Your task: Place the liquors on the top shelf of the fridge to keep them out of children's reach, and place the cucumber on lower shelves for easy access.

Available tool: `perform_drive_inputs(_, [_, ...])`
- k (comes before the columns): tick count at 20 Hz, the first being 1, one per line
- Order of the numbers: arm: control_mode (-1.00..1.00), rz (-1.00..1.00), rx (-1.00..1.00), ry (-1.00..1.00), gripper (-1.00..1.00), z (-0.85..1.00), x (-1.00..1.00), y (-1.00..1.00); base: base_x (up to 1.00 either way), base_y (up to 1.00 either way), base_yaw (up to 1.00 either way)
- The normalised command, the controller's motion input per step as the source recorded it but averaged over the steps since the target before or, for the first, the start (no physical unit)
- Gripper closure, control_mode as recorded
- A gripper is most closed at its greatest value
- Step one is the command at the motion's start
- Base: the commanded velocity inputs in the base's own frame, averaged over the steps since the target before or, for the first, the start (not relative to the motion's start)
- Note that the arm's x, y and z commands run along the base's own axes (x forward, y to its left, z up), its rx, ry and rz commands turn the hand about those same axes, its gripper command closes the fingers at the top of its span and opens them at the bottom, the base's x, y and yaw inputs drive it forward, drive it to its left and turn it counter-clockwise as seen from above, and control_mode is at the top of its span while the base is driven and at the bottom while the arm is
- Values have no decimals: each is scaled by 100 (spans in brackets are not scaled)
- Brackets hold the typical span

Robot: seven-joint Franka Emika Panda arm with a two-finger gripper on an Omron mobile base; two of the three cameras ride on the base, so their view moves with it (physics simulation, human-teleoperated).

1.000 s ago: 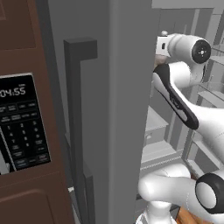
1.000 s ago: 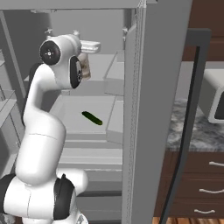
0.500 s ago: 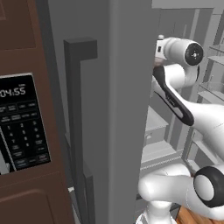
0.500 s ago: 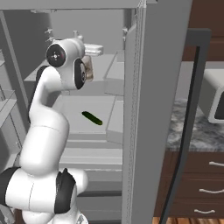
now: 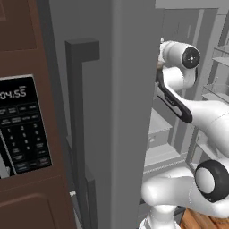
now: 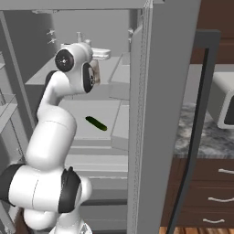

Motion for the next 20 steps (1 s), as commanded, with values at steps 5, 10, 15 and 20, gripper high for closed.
perform_drive_inputs(5, [-100,-1,0,0,100,-1,34,0,0,0,0])
perform_drive_inputs(10, [-100,-2,0,0,100,0,36,0,0,0,0])
perform_drive_inputs(15, [-100,-1,0,0,100,-8,35,0,0,0,0])
perform_drive_inputs(20, [-100,-1,0,0,100,-19,35,0,0,0,0])
